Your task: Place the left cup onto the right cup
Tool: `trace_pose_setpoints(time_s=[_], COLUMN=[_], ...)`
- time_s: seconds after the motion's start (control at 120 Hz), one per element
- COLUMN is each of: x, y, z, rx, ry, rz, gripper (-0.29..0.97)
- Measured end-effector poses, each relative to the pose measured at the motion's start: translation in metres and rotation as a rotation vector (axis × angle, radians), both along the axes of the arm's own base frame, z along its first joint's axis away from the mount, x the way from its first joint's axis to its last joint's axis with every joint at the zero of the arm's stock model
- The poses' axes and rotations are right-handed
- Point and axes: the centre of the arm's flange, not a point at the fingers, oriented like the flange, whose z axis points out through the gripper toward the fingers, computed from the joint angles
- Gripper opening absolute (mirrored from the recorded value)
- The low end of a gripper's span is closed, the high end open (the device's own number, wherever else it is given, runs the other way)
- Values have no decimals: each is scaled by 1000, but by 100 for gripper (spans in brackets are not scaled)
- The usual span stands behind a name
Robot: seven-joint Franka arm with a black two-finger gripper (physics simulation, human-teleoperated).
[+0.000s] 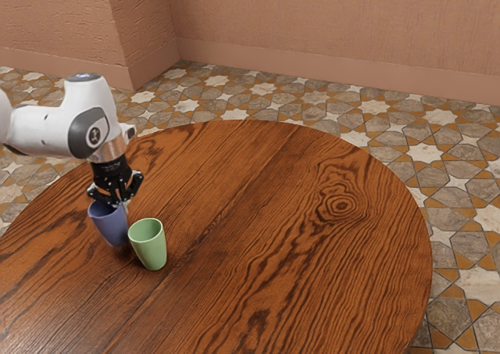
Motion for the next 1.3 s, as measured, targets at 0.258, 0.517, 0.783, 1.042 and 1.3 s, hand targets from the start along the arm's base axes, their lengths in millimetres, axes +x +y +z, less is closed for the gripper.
trace_pose_setpoints(time_s=[0.258,0.517,0.783,1.042,1.3], x=[10,4,-1,3,11], y=[-36,-59,-66,-78,-99], z=[62,69,71,69,68], rx=[35,32,26,31,34], ry=[17,78,101,101,95], rz=[-90,-113,-98,-96,-111], gripper=[-10,-10,-10,-10,-10])
